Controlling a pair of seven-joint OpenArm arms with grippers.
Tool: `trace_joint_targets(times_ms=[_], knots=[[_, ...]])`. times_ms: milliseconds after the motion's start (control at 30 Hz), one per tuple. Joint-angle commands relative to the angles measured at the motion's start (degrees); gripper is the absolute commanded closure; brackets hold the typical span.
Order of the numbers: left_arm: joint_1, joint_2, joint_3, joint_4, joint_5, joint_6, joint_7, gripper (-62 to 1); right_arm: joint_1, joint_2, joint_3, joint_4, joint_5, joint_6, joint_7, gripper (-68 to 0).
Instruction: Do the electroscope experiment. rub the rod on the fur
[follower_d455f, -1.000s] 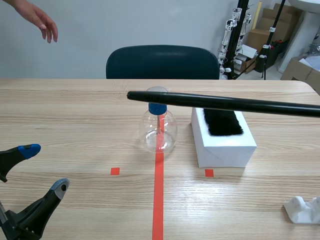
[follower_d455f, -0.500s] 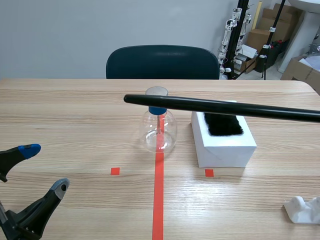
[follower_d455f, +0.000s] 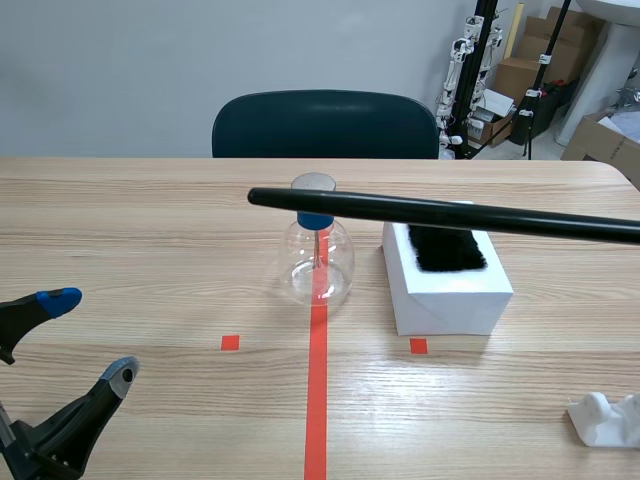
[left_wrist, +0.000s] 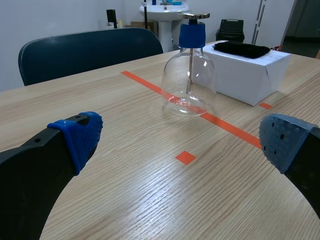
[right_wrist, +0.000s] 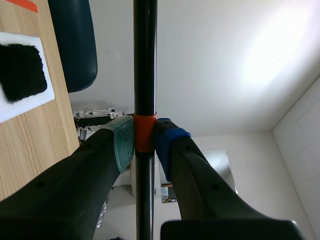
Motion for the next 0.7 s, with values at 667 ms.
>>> trace_joint_targets(times_ms=[667], knots=[[-0.02, -0.66, -0.22, 0.31, -0.44, -0.04, -0.96, -62.3, 0.04, -0.02, 0.13, 0.22, 0.72, -0.66, -0.09, 0.0]])
